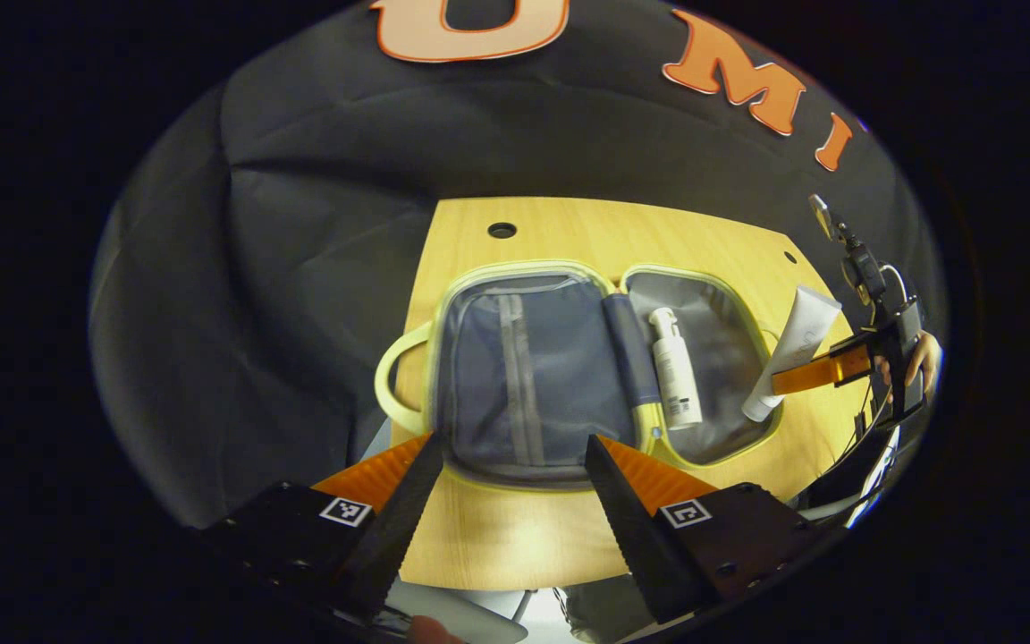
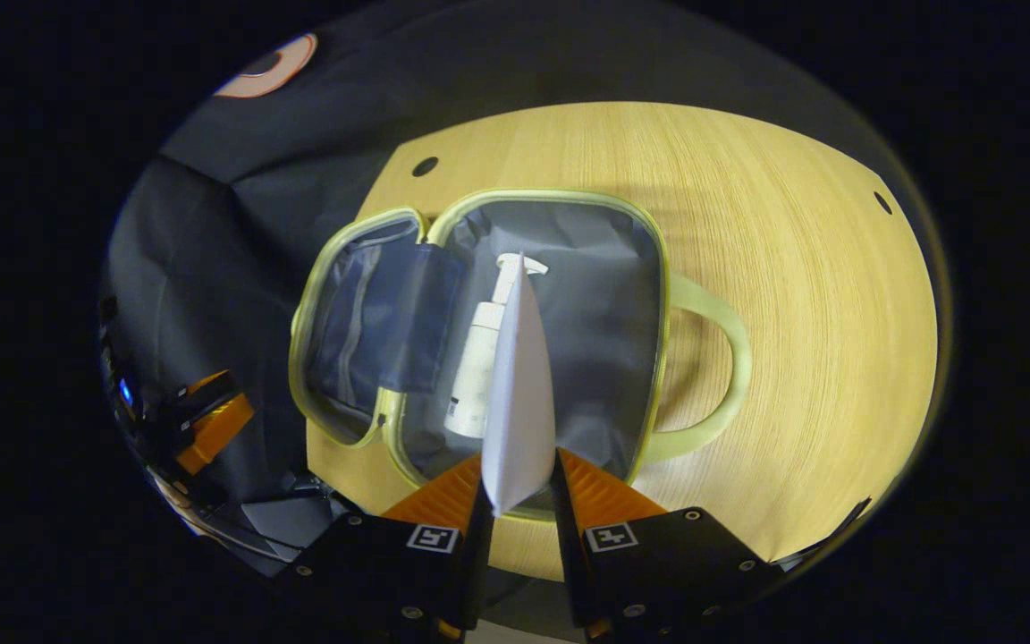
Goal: First open the suitcase, pack the skin care products into it, and then close the suitcase.
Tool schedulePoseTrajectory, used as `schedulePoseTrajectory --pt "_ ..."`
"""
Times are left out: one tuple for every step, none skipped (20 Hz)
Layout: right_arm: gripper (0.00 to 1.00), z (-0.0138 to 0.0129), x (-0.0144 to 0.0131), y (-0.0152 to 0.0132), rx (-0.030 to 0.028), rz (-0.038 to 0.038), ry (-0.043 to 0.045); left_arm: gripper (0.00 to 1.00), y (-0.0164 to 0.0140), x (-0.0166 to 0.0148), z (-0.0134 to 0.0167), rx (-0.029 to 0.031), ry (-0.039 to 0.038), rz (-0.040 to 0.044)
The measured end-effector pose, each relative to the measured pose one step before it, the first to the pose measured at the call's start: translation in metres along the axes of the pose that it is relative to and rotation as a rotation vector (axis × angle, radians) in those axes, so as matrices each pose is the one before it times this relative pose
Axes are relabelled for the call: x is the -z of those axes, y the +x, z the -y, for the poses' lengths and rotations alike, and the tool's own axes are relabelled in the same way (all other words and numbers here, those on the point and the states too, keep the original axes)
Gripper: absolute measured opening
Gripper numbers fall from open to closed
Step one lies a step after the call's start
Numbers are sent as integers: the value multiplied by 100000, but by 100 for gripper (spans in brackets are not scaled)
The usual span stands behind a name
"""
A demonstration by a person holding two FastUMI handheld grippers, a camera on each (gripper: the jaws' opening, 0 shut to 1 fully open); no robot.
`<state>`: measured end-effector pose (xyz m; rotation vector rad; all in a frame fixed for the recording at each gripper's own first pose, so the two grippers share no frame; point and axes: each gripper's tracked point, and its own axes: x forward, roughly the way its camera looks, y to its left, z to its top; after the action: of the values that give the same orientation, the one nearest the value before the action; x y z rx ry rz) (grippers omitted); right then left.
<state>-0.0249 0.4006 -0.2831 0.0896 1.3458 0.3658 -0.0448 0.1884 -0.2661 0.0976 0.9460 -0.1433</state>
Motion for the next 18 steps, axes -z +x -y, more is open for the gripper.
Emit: schedulePoseTrajectory --pt "37 411 -118 878 1644 -1596 632 100 122 437 -721 -817 -617 -449" --pt "37 129 -165 738 878 -498 583 100 -251 479 -264 -764 -525 -683" --pt "37 145 -301 473 650 -56 870 100 -56 466 -431 -253 -518 -588" --pt "33 -18 -152 377 53 75 876 100 62 455 -327 -77 -544 -796" --pt "38 -183 -224 261 -226 347 834 100 205 417 -271 -116 -519 -614" --pt "39 -322 -269 56 -880 826 1053 100 170 228 -124 -89 -432 -336" --pt "44 -370 -505 -318 -1246 1165 1097 100 2 13 -117 -250 -446 -176" --pt "47 -323 -196 123 -1060 1169 1141 100 14 27 8 99 -310 96" --pt "51 -297 -413 -485 -869 1271 511 100 -86 -37 2 -162 -470 215" --pt "62 -99 -245 -51 -644 1699 -93 100 -53 -176 51 92 -312 451" --pt "96 -292 -239 -168 -1187 1321 -691 100 -242 -38 27 111 -263 190" --pt "96 -169 99 -196 -158 1069 -763 100 4 10 -91 -307 -302 139" --pt "96 -80 -57 -134 -3 875 -914 100 -40 17 -76 -122 -306 37" --pt "96 -27 80 5 239 781 -993 100 -80 31 -135 -349 -416 -159" --pt "96 -7 -154 -137 271 1268 -752 100 46 51 -180 -375 -279 209" --pt "96 -20 -135 -216 135 1409 -669 100 -20 71 -204 -492 -445 215" --pt "96 -56 -254 -243 28 2109 -432 100 -211 40 -344 -471 -642 492" --pt "96 -21 -366 -295 190 2255 -830 100 -71 -70 -498 -842 -883 654"
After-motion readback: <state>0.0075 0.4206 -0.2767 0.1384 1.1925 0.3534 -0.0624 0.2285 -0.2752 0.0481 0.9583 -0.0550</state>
